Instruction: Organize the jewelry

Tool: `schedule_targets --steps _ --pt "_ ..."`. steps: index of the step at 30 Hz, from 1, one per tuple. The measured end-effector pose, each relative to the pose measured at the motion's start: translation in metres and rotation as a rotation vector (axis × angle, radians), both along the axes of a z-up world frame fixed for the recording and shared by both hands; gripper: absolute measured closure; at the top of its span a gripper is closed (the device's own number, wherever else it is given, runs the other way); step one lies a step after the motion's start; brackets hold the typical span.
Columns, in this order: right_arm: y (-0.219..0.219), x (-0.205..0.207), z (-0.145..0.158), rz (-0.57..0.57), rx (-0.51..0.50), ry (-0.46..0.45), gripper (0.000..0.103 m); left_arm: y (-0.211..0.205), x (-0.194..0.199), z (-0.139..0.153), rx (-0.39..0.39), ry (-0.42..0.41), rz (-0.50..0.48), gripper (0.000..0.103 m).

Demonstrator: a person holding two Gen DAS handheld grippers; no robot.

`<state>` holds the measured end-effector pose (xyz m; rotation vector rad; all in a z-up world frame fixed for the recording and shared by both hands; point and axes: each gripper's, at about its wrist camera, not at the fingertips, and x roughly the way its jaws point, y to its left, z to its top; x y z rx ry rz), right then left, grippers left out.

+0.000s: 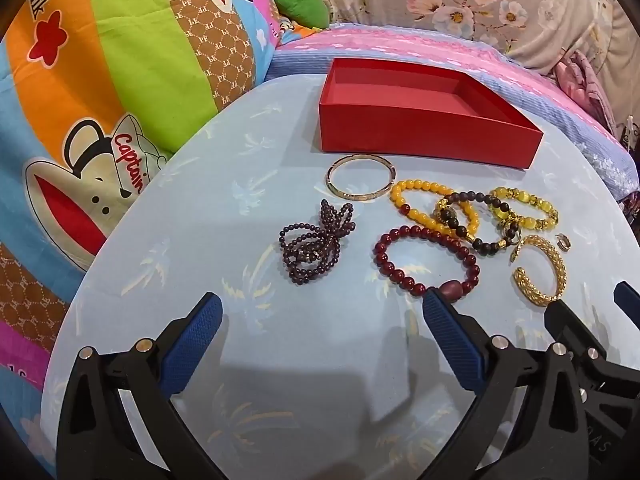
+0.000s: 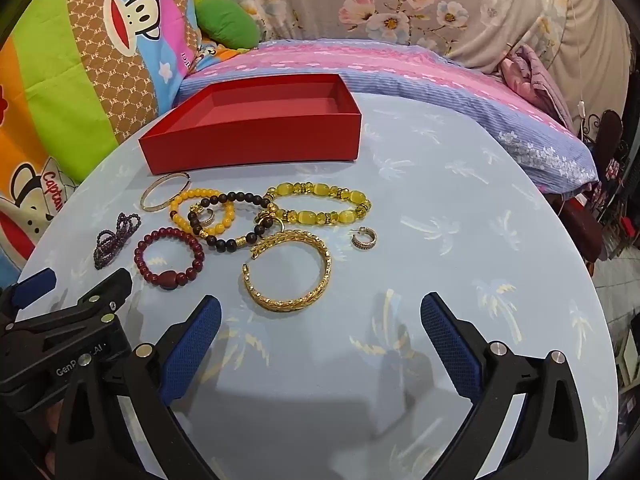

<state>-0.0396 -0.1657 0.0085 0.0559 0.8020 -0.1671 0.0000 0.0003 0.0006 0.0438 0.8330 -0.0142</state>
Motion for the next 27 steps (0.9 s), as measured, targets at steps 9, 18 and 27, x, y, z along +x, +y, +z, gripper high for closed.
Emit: schedule_targets --steps 9,18,27 --pt "0.0054 -0.0028 0.0070 -0.003 -0.024 0.008 0.007 0.0057 -0.0052 -0.0009 -0.011 0.010 -0.016 0.007" --pt "0.0006 -0.0060 0.0036 -0.008 -0.031 -0.005 0.007 0.0020 -0.0084 0.0010 0.010 0.001 -0.024 0.007" --pt "0.0020 -0.0076 0.0032 -0.004 -0.039 -0.005 0.007 0.0008 -0.0083 0.0008 0.010 0.004 -0.022 0.007"
